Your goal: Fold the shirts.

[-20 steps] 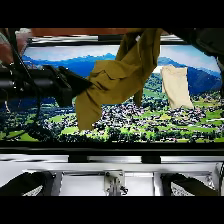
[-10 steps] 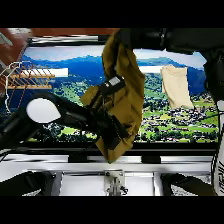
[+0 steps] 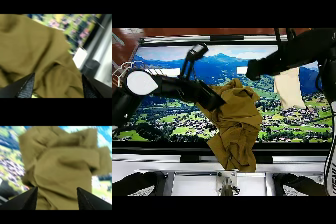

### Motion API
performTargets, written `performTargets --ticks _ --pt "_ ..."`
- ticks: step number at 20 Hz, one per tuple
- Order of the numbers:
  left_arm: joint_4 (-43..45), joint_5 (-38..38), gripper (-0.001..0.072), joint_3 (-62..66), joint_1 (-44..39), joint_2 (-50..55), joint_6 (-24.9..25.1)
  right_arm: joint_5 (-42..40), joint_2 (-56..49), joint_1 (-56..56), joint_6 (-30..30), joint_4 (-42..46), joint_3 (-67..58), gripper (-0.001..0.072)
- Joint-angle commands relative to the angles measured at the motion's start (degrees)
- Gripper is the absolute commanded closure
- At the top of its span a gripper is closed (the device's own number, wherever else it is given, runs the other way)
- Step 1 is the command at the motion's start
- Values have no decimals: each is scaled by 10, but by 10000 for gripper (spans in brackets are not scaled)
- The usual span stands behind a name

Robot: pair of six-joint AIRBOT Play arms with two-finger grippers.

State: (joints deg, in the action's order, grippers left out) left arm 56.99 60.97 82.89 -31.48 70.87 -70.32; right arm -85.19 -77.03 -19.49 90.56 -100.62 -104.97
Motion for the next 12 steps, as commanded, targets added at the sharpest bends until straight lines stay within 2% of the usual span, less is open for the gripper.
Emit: performTargets --ticks 1,4,7,9,10,12 --pt "31 -12 -13 16 74 45 2 -127 17 0 -49 85 50 117" --pt "31 37 -13 16 89 121 2 -118 85 0 -72 19 213 117" --pt "31 53 -13 16 82 194 3 -68 186 0 -107 -47 420 116" --pt "31 58 -13 16 79 235 24 -41 233 0 -92 -144 529 116" --pt "31 65 -13 16 80 249 42 -26 245 -2 -80 -183 571 81" --pt "31 60 -13 16 84 263 47 10 246 -29 -79 -189 624 79"
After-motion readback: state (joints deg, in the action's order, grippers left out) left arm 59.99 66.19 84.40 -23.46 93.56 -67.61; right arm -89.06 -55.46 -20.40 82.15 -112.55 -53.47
